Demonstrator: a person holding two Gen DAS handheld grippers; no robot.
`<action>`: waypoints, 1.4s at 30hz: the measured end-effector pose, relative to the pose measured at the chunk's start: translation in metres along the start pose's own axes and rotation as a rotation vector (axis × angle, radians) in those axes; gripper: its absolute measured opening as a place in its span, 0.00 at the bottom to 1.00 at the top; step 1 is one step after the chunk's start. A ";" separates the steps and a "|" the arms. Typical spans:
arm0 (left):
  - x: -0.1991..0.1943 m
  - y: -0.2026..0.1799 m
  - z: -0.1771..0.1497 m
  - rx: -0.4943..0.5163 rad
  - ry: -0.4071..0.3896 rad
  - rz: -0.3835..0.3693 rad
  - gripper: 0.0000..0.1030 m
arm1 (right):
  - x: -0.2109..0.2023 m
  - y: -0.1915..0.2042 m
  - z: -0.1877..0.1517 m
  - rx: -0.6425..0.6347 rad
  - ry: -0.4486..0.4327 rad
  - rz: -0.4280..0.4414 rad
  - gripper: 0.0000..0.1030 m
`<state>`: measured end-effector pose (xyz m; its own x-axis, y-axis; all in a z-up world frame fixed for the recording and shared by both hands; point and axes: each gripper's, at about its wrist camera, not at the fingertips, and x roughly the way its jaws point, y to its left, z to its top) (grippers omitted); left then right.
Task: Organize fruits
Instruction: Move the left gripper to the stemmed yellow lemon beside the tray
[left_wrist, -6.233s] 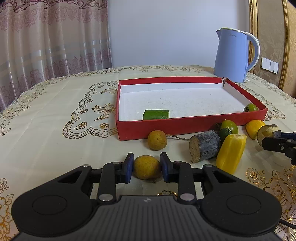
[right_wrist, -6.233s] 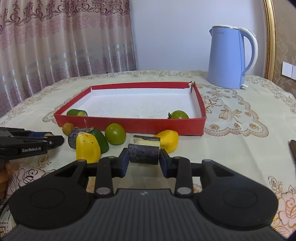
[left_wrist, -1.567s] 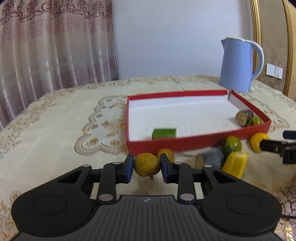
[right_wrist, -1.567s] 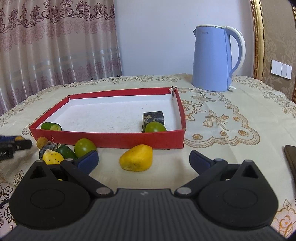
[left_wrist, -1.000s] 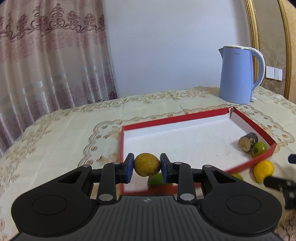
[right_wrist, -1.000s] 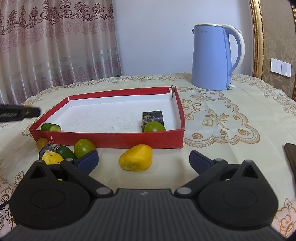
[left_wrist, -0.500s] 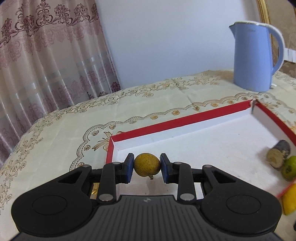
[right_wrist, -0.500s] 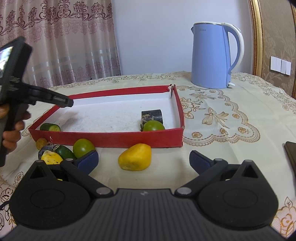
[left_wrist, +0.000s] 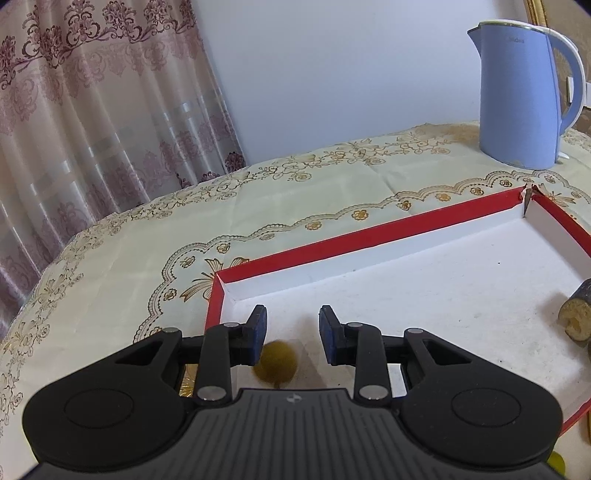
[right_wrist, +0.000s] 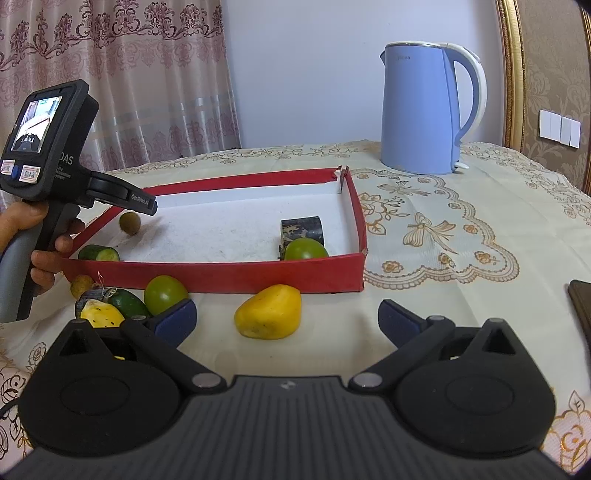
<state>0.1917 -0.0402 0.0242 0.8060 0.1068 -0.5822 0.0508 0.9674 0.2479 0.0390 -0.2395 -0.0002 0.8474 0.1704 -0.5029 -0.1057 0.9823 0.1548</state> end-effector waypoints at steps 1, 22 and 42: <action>0.000 0.000 0.000 -0.001 0.002 0.000 0.29 | 0.000 0.000 0.000 0.000 0.000 0.000 1.00; -0.112 0.062 -0.074 -0.228 -0.086 -0.033 0.61 | -0.001 -0.001 0.001 0.005 -0.001 -0.010 1.00; -0.083 0.023 -0.101 -0.165 0.023 -0.169 0.31 | -0.001 -0.001 0.000 0.009 -0.003 -0.014 1.00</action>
<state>0.0665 -0.0032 0.0002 0.7803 -0.0560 -0.6229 0.0849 0.9963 0.0167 0.0387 -0.2406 0.0004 0.8501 0.1567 -0.5028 -0.0896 0.9838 0.1552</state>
